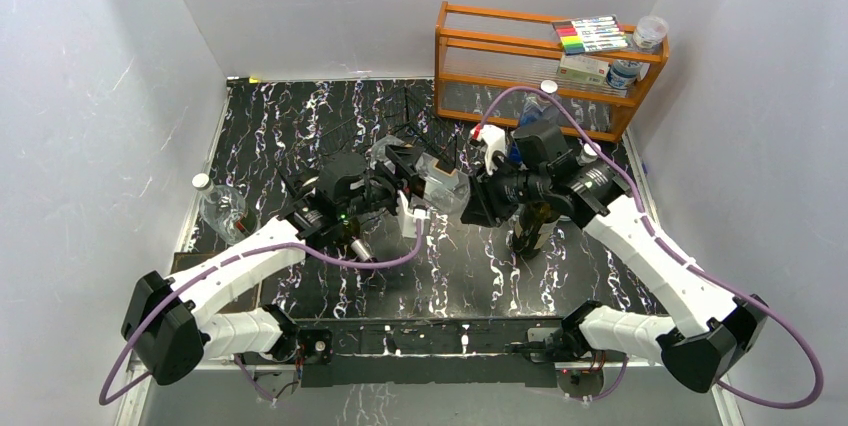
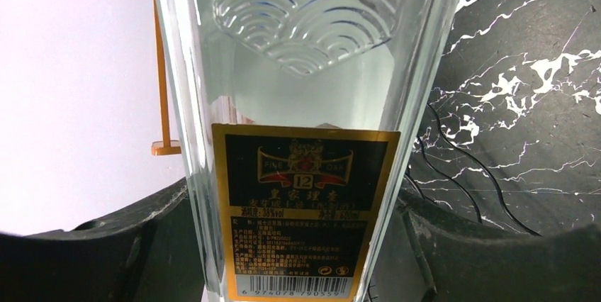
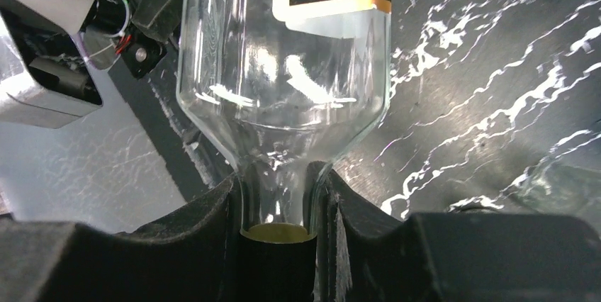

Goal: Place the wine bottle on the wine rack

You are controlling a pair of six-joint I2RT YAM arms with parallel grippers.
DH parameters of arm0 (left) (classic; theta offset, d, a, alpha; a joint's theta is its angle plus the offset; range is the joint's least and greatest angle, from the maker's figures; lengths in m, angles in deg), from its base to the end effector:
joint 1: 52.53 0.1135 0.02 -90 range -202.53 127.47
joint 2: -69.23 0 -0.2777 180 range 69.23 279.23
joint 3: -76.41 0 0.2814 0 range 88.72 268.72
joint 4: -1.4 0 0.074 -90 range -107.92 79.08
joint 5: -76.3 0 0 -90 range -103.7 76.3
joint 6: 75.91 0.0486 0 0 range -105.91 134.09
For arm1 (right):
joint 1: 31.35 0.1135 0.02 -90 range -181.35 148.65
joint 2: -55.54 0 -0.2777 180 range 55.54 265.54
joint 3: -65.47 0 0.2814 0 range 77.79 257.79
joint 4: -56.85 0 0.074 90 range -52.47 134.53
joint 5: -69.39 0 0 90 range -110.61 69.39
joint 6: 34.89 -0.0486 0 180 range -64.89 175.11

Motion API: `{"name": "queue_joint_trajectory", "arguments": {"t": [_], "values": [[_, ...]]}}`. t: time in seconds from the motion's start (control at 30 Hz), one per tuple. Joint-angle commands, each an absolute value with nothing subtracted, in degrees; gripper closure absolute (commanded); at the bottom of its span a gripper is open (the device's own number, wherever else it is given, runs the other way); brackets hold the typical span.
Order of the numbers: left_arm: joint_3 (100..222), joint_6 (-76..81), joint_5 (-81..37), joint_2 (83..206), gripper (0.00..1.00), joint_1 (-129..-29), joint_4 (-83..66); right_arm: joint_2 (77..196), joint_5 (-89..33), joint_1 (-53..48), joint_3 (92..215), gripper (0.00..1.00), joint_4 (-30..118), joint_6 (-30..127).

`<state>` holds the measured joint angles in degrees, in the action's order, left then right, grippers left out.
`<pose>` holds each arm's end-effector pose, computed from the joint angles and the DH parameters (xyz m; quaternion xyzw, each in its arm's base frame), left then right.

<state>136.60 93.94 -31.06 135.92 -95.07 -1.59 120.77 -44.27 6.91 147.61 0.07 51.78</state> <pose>0.2175 -0.2192 0.3168 0.7081 0.2781 0.0952 0.6421 0.1951 0.1787 0.3715 -0.3489 0.8197 0.3208 0.3217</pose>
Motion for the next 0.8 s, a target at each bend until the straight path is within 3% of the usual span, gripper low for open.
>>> {"name": "queue_joint_trajectory", "arguments": {"t": [0.0, 0.07, 0.1, 0.77], "values": [[141.11, 89.51, -31.78, 135.03, 0.17, -95.06, 5.93, 116.84, -44.84, 6.94, 146.73, 1.00, 16.30, 54.69], [141.21, 90.31, -30.89, 135.38, 0.03, -95.07, 5.08, 115.88, -44.46, 6.89, 145.31, 1.00, 18.03, 54.23], [141.40, 90.70, -30.38, 135.52, 0.02, -95.07, 4.49, 115.36, -43.92, 6.90, 144.56, 1.00, 18.84, 53.86], [139.14, 96.45, -21.01, 136.52, 0.02, -95.05, -1.14, 113.53, -40.31, 6.95, 141.05, 1.00, 24.35, 51.20]]}}
